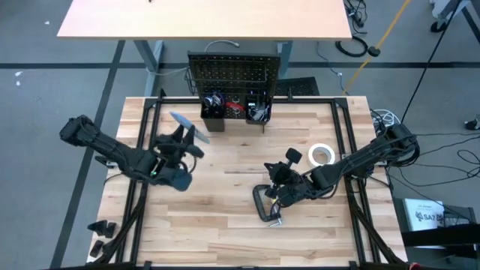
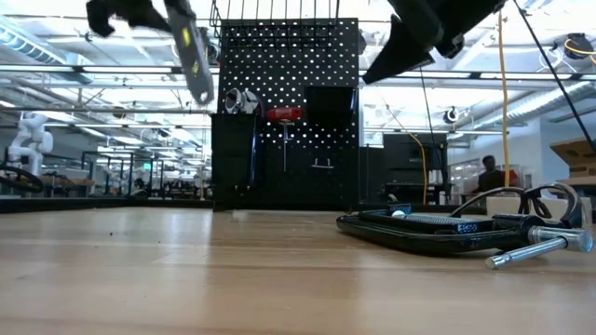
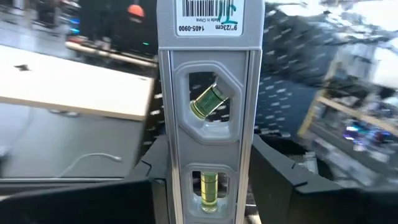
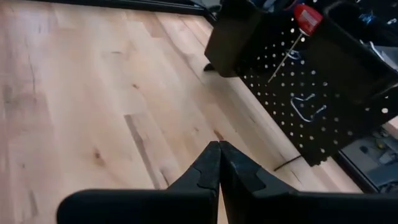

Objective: Hang tools onto peg board
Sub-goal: Put the torpedo level into the left black bin on the peg board

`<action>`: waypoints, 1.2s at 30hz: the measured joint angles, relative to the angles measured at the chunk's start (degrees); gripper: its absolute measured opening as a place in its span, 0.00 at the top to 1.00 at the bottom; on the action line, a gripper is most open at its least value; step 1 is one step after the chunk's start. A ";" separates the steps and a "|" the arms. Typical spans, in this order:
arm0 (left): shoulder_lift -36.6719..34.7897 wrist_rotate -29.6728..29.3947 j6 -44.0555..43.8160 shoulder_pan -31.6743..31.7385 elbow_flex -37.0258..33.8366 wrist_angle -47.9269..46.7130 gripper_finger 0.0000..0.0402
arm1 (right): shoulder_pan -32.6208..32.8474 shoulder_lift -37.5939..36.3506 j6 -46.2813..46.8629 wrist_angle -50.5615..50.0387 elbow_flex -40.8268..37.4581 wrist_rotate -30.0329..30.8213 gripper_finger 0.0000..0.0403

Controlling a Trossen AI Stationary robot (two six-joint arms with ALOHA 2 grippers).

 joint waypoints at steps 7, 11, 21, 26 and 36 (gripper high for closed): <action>-0.01 -0.09 -4.38 6.90 -3.51 1.05 0.68 | -0.09 0.00 1.66 -0.20 -2.54 1.65 1.00; -0.45 -0.30 -2.36 9.55 -2.70 3.84 0.68 | -0.81 0.00 2.05 0.10 -2.78 2.35 1.00; -2.05 -0.30 -3.13 17.81 -1.74 6.42 0.68 | -1.57 0.00 1.91 0.15 -2.80 2.25 1.00; -4.23 -0.32 -3.08 19.49 -1.74 7.73 0.68 | -1.57 0.00 1.89 0.06 -2.80 2.04 1.00; -4.55 6.96 -2.65 26.42 -1.74 11.96 0.68 | -1.55 0.00 1.70 0.19 -2.80 2.16 1.00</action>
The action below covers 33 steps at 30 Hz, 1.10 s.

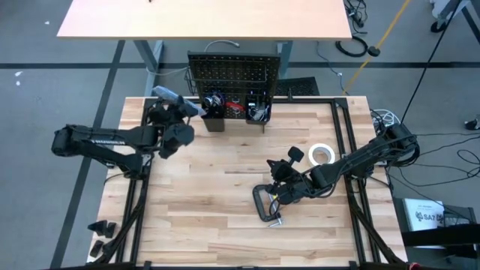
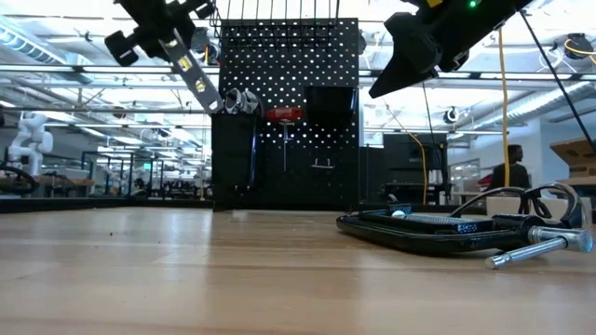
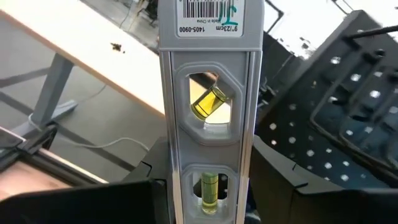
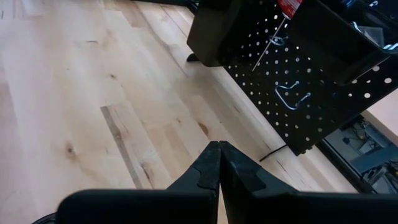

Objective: Hang tools onto peg board
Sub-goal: Put the torpedo level into the left black bin on the peg board

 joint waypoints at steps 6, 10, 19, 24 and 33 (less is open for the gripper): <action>0.03 4.90 9.29 3.17 0.00 9.13 0.68 | 0.00 0.00 0.12 0.03 0.00 -0.08 1.00; 0.03 8.93 19.03 4.12 0.00 17.22 0.68 | 0.00 0.00 0.17 0.07 0.00 -0.08 1.00; 3.19 10.36 23.60 4.68 0.00 18.66 0.68 | 0.00 0.00 0.19 0.07 0.00 0.01 1.00; 5.94 12.69 23.97 4.80 0.00 19.48 0.68 | 0.00 0.00 0.19 0.03 0.00 -0.07 1.00; 6.18 17.29 34.56 5.38 0.00 19.48 0.64 | -0.02 0.02 0.19 0.00 0.00 -0.06 1.00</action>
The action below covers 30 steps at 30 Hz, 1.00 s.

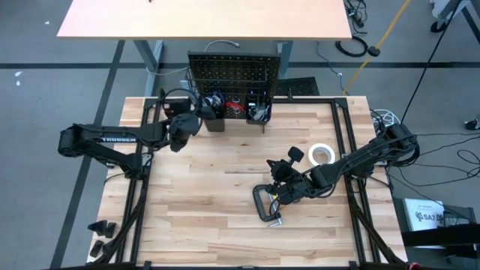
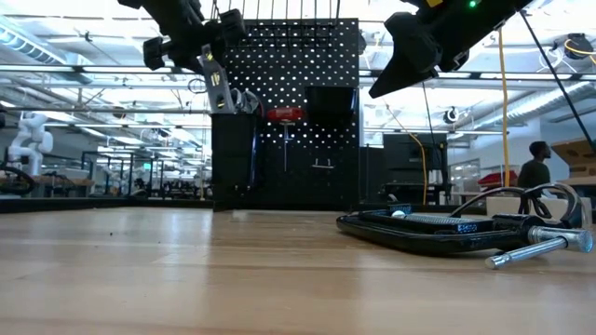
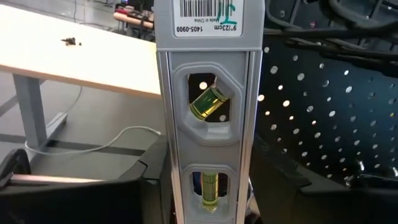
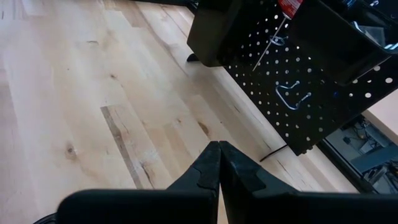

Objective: Hang tools onto peg board
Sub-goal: Put the torpedo level into the left black bin on the peg board

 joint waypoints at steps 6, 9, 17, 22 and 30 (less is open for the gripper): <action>-0.11 3.98 2.52 0.25 0.00 0.08 0.50 | -0.02 0.00 0.00 0.15 0.00 -0.01 1.00; -0.11 5.37 1.71 0.12 0.00 0.14 0.45 | -0.02 0.00 0.01 0.20 0.00 -0.02 1.00; -0.24 5.34 7.79 0.08 0.00 0.14 0.42 | -0.02 0.02 0.00 0.20 0.00 -0.04 1.00; -0.84 4.90 14.03 -1.23 0.00 0.04 0.42 | -0.02 0.02 0.00 0.16 0.00 -0.04 1.00; -6.82 3.72 23.60 -5.69 0.00 -1.77 0.42 | -0.02 0.02 0.00 0.04 0.00 -0.05 1.00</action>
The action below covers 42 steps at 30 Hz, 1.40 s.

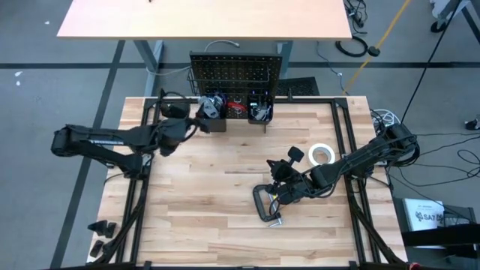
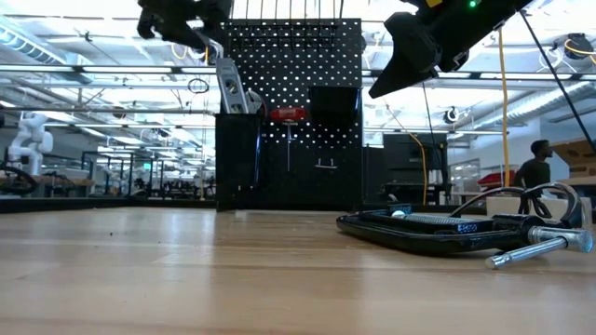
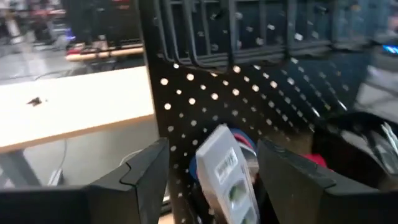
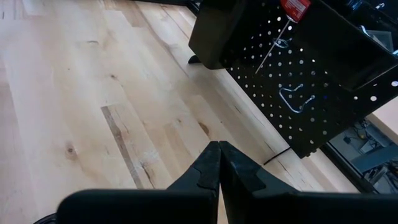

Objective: Hang tools onto peg board
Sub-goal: Put the torpedo level into the left black bin on the peg board, then put the black clamp into the wire basket on the peg board

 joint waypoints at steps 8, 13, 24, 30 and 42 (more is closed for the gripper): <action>-7.64 12.11 -2.99 -1.94 0.00 -20.03 0.42 | -0.21 0.00 0.00 0.00 0.00 -0.01 1.00; -8.65 13.29 -6.54 3.81 0.00 -21.19 0.52 | -0.62 0.00 0.02 0.85 0.00 -0.01 1.00; -5.12 25.62 -7.57 12.61 0.00 -12.99 0.97 | -0.62 0.00 0.02 1.58 0.00 -0.04 1.00; -0.17 27.52 -7.48 15.10 0.00 -11.28 0.99 | -0.61 0.00 -1.03 3.24 0.00 -0.06 1.00; -5.54 23.12 -6.85 14.17 0.00 -16.13 1.00 | -0.61 0.00 -1.29 3.15 0.00 -0.39 1.00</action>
